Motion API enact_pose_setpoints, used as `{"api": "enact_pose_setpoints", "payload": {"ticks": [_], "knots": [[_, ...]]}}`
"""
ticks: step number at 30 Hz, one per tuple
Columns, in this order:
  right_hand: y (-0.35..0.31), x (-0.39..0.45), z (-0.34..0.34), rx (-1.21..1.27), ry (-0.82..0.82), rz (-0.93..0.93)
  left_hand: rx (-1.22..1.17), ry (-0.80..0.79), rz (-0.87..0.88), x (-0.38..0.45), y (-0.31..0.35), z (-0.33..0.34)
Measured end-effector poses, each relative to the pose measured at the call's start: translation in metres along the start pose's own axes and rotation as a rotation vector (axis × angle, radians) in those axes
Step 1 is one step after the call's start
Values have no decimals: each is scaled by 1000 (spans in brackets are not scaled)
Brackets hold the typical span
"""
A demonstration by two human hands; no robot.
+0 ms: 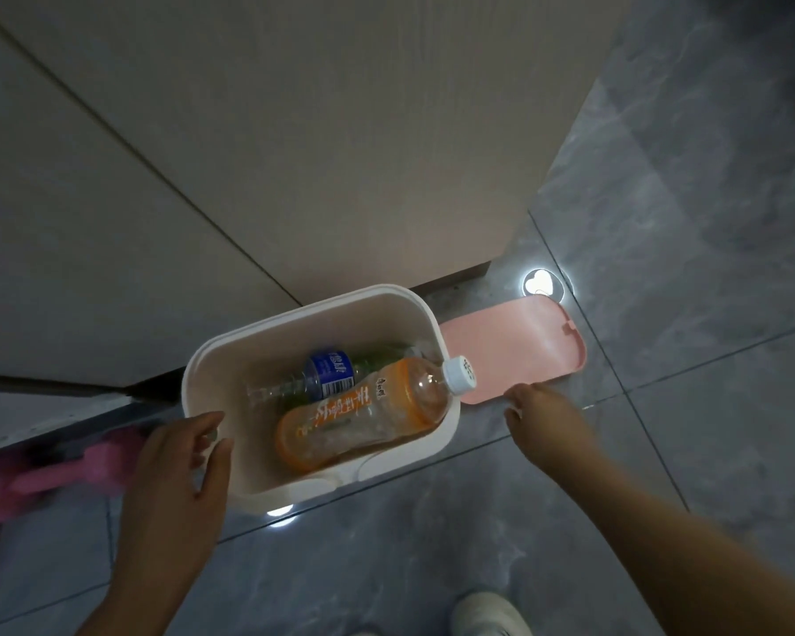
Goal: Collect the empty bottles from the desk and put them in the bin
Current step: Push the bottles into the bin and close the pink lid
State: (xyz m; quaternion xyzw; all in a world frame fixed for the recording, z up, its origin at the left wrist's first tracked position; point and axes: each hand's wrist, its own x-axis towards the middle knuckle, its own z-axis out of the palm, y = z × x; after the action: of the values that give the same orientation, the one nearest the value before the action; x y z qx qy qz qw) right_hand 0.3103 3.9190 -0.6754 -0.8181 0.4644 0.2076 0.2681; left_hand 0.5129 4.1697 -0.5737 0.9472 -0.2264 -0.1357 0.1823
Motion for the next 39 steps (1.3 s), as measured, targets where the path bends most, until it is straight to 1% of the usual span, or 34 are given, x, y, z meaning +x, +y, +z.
{"api": "enact_pose_setpoints", "payload": {"ticks": [2,4,6,8,10,14,17,22,25,27,30,34,37,39], "knots": [[3,12,14,-100,8,-26,60,-61,41,2,3,5],[7,25,24,-200,33,-48,127,-181,134,4,7,14],[9,36,30,-292,35,-62,116,-299,200,7,11,24],[13,44,36,-362,20,-74,76,-338,230,13,16,31],[17,49,41,-428,-6,-100,92,-370,266,22,16,37],[21,54,48,-458,-21,-142,169,-485,331,39,17,42],[19,60,50,-461,-35,-154,218,-564,413,51,18,45],[20,69,50,-523,-29,-178,400,-627,457,58,16,45],[19,72,52,-535,-42,-213,418,-618,531,56,16,54],[21,71,53,-532,-51,-229,422,-603,552,55,18,56],[23,70,52,-564,-32,-261,450,-579,518,55,18,51],[23,68,48,-604,-2,-283,511,-577,394,52,22,43],[22,64,48,-602,7,-286,481,-539,423,51,29,41],[24,60,48,-586,2,-278,415,-511,456,52,34,43]]}}
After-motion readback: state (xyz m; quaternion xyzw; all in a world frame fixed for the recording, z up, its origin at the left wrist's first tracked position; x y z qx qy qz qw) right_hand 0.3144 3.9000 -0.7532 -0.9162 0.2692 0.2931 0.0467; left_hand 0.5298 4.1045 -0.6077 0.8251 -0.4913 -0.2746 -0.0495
